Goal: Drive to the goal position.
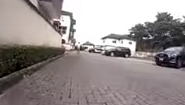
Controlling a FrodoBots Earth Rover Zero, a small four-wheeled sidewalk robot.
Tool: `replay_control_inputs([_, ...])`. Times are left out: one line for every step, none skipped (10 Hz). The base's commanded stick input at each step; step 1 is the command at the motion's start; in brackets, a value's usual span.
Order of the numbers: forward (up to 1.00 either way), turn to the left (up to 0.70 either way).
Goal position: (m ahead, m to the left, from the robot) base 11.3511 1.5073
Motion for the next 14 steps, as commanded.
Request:
replay_control_inputs([0.7,0.0])
replay_control_inputs([0.7,0.0])
replay_control_inputs([0.7,0.0])
replay_control_inputs([0.7,0.0])
replay_control_inputs([0.7,0.0])
replay_control_inputs([0.7,0.0])
replay_control_inputs([0.7,0.0])
replay_control_inputs([0.7,0.0])
replay_control_inputs([0.7,0.0])
replay_control_inputs([0.7,0.0])
replay_control_inputs([0.7,0.0])
replay_control_inputs([0.7,0.0])
replay_control_inputs([0.7,0.0])
replay_control_inputs([0.7,0.01])
